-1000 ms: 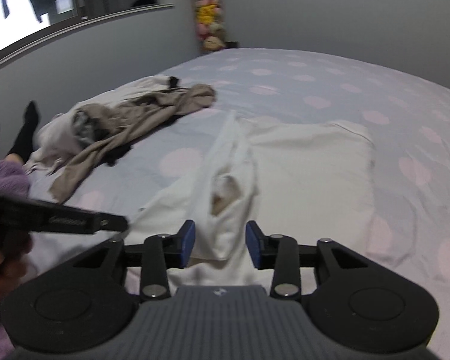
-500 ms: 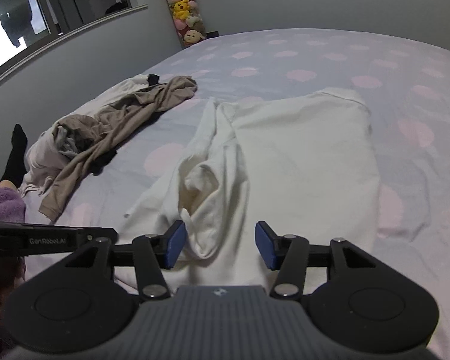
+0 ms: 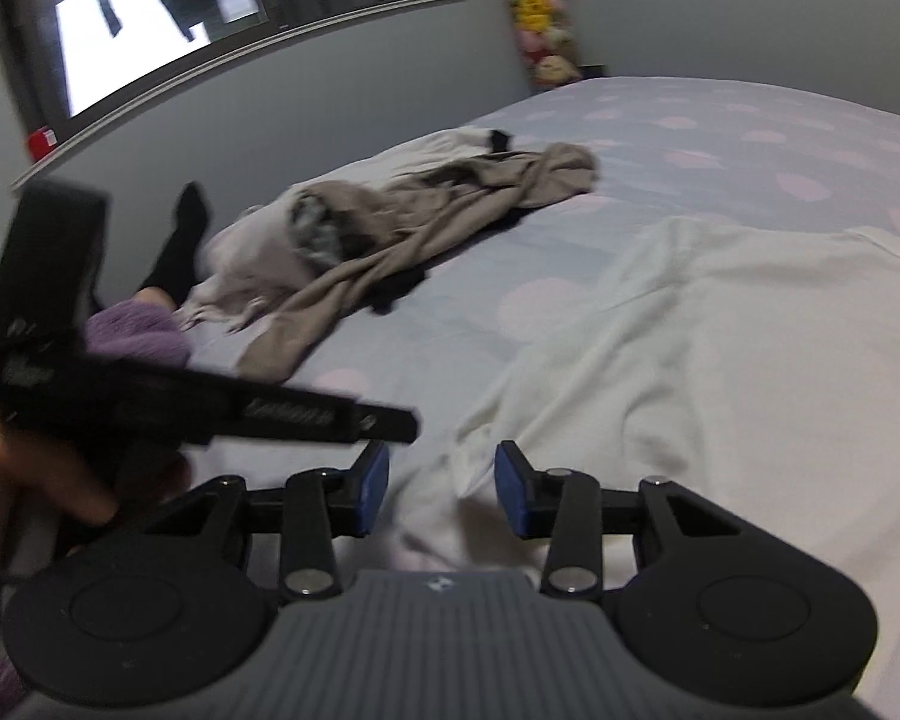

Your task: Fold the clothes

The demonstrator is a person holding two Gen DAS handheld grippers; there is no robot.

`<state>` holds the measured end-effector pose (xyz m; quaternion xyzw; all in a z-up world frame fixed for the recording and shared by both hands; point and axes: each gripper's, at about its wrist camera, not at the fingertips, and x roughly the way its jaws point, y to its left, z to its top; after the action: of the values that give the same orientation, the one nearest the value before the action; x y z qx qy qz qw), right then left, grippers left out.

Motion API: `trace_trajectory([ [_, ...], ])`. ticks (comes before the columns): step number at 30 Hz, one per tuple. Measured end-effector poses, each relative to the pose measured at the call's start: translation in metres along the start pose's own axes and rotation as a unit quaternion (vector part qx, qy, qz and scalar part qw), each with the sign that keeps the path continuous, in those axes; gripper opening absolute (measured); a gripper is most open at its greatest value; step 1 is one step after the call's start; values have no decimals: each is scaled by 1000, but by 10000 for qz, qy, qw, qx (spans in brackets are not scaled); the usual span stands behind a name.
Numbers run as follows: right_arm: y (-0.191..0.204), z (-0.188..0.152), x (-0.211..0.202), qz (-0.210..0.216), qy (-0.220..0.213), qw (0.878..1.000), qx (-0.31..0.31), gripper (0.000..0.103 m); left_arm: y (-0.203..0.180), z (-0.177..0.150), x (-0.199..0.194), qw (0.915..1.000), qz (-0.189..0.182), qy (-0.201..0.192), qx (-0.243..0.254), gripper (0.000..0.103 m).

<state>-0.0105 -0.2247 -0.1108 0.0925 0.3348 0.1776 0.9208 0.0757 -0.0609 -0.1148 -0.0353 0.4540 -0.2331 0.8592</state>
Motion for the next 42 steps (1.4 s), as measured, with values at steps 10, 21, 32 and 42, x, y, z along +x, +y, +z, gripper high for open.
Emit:
trace_trajectory([
  [10,-21,-18,-39,-1196,432,9912,-377,44,-27,0,-19,9960,-668,-255,544,25],
  [21,-45,-54,-70,-1959,1007,9740,-524,46,-58,-9,-2,9891,-922,-96,1144,15],
  [32,-49,-63,-65,-2120,1104,9689,-637,47,-39,-7,1,9934,-905,43,700,1],
  [42,-54,-67,-57,-2477,1160,9578,-880,40,-14,10,-23,9910,-1307,-257,-143,0],
])
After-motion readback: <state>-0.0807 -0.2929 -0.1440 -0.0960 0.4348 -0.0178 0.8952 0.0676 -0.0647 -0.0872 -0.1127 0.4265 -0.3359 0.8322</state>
